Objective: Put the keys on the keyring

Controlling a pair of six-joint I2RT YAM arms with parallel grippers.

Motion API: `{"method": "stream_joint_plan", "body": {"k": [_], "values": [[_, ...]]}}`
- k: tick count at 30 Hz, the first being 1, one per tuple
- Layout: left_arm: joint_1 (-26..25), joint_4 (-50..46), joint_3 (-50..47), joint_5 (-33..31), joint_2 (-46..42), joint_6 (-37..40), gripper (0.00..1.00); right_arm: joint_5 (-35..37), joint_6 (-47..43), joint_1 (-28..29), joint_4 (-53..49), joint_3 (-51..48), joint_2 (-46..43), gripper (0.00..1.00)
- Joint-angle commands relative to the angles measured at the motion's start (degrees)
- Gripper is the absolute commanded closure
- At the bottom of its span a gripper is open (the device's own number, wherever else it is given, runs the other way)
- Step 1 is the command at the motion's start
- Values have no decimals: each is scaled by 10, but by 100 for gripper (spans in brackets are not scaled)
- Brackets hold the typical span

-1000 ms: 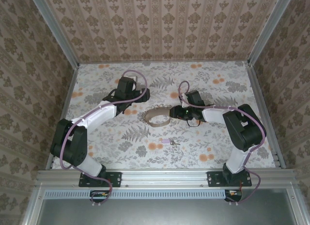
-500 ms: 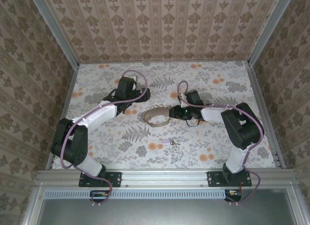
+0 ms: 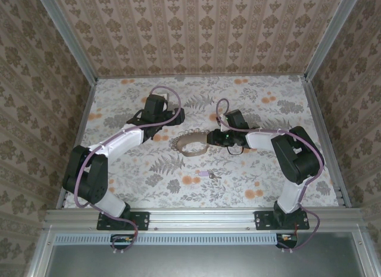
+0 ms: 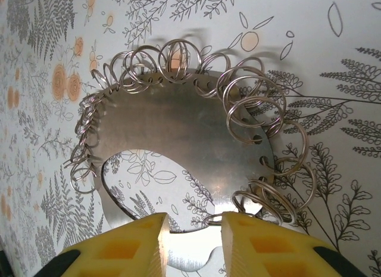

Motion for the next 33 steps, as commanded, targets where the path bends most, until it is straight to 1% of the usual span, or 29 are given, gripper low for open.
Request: {"method": "stream_joint_plan", "body": {"k": [1, 6, 10, 13, 23, 29, 33], "values": [[6, 14, -5, 6, 4, -10, 6, -3, -14, 8, -27, 17, 11, 64], [8, 14, -9, 9, 3, -11, 6, 19, -22, 9, -45, 14, -13, 60], [8, 10, -8, 11, -1, -6, 6, 55, -23, 8, -69, 6, -49, 56], [9, 7, -11, 17, -6, 1, 6, 74, -17, 8, -78, -1, -67, 56], [9, -15, -17, 53, -21, 16, 9, 35, 13, 9, -37, -6, -43, 60], [9, -19, -27, 61, -26, 11, 10, 25, 17, 9, -25, -4, -20, 61], [9, -17, -27, 63, -23, 6, 10, 31, 13, 10, -24, 0, -7, 61]]}}
